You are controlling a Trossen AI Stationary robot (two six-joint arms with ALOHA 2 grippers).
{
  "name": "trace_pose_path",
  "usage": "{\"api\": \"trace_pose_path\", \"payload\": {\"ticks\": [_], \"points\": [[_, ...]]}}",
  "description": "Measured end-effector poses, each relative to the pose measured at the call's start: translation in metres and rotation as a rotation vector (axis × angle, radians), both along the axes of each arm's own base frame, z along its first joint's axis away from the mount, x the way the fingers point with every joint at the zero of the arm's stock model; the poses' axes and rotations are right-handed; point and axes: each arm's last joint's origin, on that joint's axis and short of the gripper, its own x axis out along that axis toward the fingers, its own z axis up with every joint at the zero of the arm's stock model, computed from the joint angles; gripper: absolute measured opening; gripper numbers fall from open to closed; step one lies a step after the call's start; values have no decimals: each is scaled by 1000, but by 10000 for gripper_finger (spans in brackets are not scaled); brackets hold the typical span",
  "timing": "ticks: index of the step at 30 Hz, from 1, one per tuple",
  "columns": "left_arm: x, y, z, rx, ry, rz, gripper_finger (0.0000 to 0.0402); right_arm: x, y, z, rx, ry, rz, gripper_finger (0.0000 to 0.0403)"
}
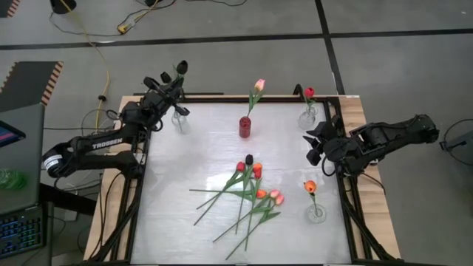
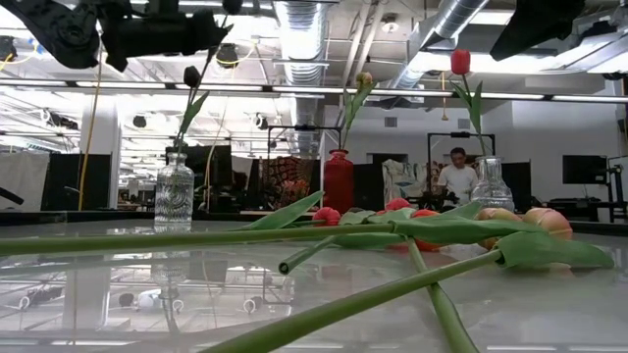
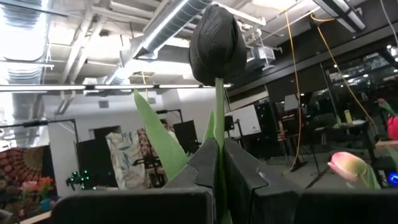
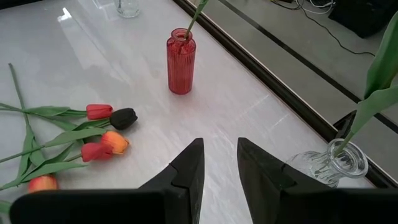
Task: Sort flowers into vase by color
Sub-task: Put the left black flower into the top left transparent vase
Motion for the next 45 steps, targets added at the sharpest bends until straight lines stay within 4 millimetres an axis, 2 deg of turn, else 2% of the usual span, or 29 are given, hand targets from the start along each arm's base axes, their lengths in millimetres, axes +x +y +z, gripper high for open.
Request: {"api": "trace_pose_path", "payload": {"ticks": [45], "points": [[-3,7,-3,-36,13,-11,0,0,0,0,0,0,0,121]]}}
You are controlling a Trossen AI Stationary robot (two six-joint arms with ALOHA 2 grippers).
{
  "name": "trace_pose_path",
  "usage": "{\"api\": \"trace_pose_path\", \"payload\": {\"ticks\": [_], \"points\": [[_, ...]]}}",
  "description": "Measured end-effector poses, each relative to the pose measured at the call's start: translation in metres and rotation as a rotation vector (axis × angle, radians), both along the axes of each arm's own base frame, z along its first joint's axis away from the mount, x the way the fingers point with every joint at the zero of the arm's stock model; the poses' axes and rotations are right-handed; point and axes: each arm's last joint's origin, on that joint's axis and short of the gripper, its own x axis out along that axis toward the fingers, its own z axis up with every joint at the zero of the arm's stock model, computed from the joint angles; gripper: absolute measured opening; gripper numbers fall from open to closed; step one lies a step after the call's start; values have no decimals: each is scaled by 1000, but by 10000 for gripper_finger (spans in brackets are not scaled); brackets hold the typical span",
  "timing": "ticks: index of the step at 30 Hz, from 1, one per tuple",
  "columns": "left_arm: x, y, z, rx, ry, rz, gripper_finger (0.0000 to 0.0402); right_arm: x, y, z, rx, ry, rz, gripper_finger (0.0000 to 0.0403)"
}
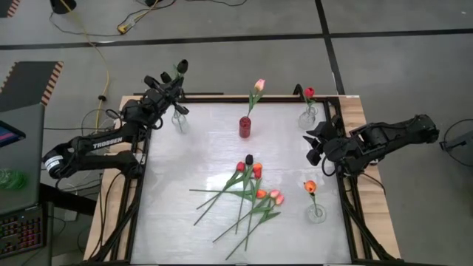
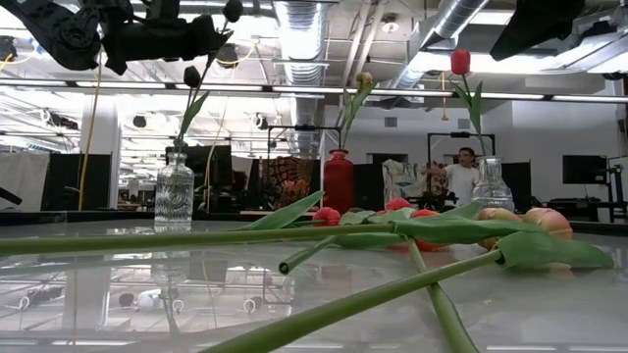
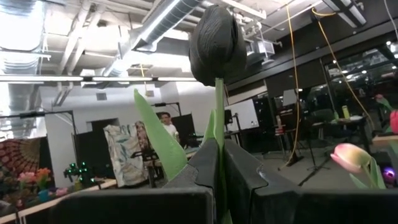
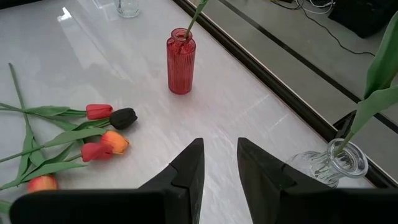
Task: Sort flowers into vase by color
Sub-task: Put the left black flower into the top left transparent vase
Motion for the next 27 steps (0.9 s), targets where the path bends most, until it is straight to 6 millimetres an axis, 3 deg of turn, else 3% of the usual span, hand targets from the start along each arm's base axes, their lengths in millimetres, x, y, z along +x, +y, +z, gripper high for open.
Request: {"api": "trace_pose_path", "payload": {"ticks": [27], "points": [[-1,3,-11,-149,65,70,0,0,0,0,1,0,1,121]]}}
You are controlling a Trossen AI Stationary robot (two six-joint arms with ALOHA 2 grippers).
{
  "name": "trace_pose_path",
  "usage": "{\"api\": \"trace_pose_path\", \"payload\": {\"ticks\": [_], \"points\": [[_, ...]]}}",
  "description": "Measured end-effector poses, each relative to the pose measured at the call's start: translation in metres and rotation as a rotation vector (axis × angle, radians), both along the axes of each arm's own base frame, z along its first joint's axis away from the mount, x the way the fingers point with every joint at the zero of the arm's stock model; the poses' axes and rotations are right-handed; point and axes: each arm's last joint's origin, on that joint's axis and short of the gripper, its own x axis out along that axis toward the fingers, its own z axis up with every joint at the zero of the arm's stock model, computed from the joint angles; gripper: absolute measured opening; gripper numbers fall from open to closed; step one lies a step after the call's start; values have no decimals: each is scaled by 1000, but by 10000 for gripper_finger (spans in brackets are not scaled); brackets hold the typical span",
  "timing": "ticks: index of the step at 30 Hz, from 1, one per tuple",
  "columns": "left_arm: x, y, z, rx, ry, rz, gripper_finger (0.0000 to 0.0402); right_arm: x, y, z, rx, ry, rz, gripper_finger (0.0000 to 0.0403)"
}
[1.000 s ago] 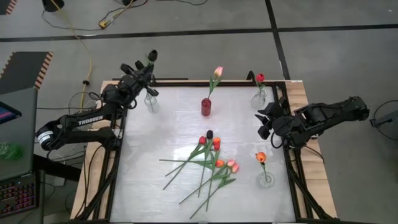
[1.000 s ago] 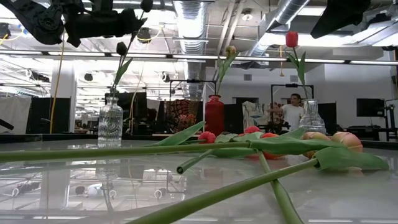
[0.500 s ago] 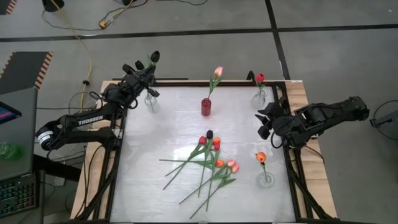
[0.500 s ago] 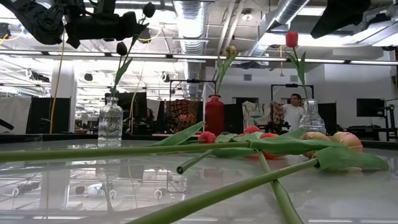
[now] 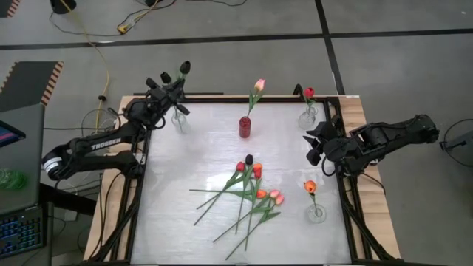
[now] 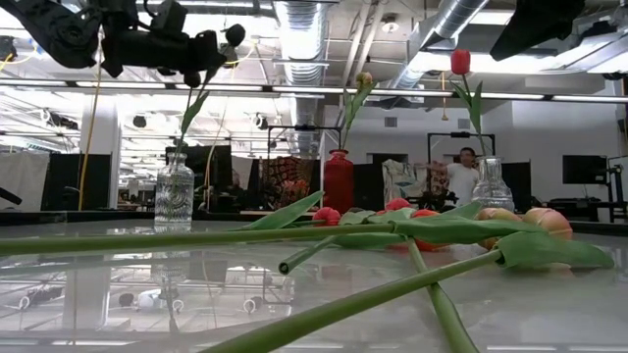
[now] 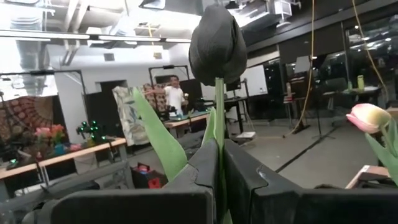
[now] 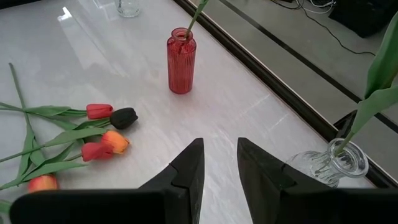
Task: Sort flowers into vase by color
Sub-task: Put the left black flower into the top left transparent vase, then put the left red flower into the top right transparent vase
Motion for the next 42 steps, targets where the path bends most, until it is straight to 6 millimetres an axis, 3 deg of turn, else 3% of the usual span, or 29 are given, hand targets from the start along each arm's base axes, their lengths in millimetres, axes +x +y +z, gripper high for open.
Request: {"api": "trace_pose_path", "payload": {"ticks": [5,17,26,29,33,37,42], "points": [[-7,-5,4,-15,6,27,15,0,0,0,0,0,0,121],[-29,-24,4,-120,121,48,111,0,0,0,1,0,1,121],[-48,-41,10,-120,120,33,126,0,0,0,1,0,1,121],[-52,-47,12,-113,101,-57,126,0,0,0,1,0,1,121],[-49,-56,12,-111,112,-310,126,0,0,0,1,0,1,121],[-37,-65,9,-142,131,-539,126,0,0,0,1,0,1,121],[-13,-77,-1,-211,194,-687,126,0,0,0,2,-2,1,121]]}}
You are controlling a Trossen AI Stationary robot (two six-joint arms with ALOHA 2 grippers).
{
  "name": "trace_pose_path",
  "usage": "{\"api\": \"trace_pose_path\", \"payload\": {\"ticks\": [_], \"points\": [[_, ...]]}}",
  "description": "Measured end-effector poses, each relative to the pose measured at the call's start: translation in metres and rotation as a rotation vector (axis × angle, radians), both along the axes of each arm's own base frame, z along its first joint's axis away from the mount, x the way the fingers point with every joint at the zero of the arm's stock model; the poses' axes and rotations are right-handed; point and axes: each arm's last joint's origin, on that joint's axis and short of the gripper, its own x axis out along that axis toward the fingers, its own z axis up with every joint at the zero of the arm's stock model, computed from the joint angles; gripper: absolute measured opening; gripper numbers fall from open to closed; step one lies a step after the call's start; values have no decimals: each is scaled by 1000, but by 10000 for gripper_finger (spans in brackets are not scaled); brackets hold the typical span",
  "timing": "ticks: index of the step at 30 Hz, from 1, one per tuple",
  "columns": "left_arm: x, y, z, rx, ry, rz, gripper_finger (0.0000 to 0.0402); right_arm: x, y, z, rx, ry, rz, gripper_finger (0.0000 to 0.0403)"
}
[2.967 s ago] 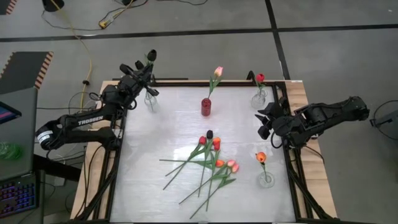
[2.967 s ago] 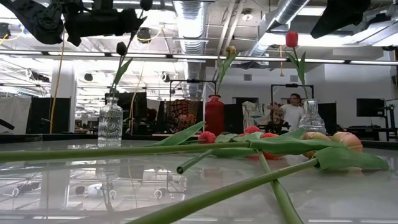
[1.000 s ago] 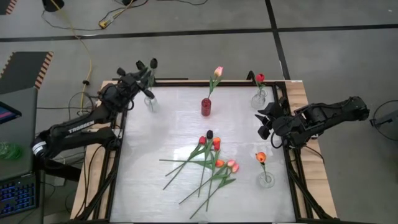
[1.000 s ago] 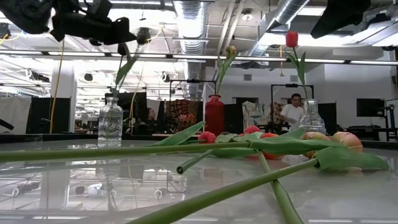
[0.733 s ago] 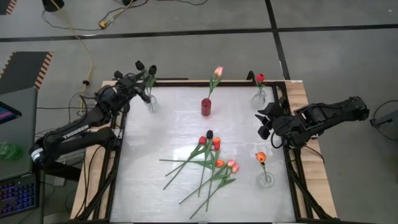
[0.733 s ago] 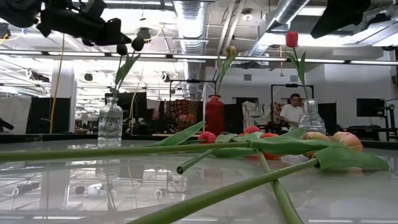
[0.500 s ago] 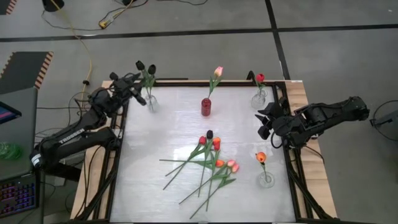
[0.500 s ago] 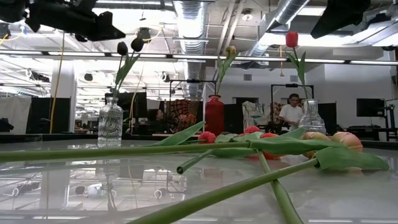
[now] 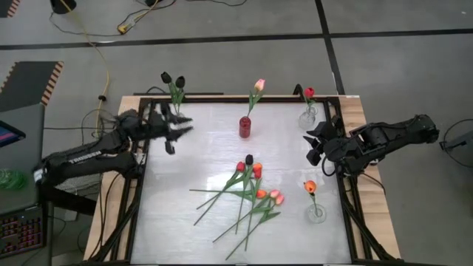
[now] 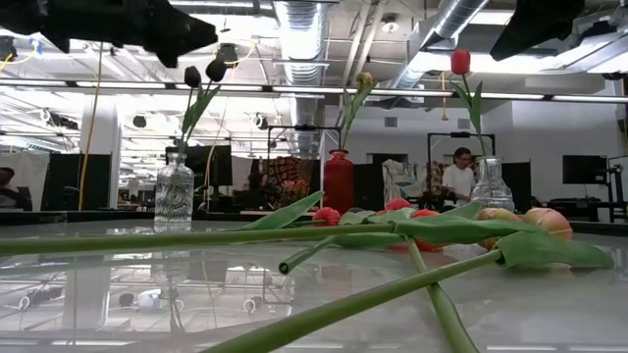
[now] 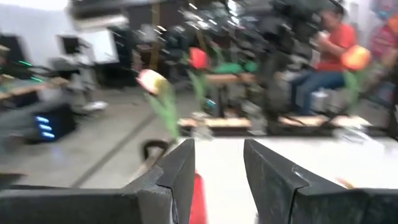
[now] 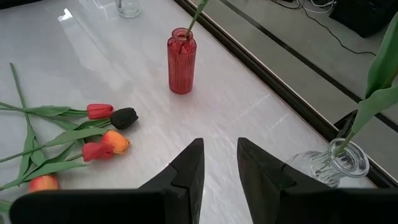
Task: Sort flowers into vase by color
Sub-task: Put the left red flower into the top right transparent vase
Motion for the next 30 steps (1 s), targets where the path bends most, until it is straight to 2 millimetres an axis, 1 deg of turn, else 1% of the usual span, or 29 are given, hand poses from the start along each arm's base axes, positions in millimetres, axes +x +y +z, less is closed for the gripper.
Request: {"api": "trace_pose_path", "payload": {"ticks": [6,10,14,18,22,30], "points": [[29,-14,-19,-48,118,-99,126,0,0,0,1,-2,0,121],[44,-22,-30,-86,180,-130,126,0,0,0,1,-2,0,121],[56,-30,-41,-166,221,-143,126,0,0,0,1,-2,0,121],[66,-41,-52,-270,274,-186,126,0,0,0,1,-1,0,121],[75,-53,-64,-300,337,-169,126,0,0,0,1,-2,0,121],[98,-72,-82,-367,378,-124,126,0,0,0,1,-2,0,121]]}}
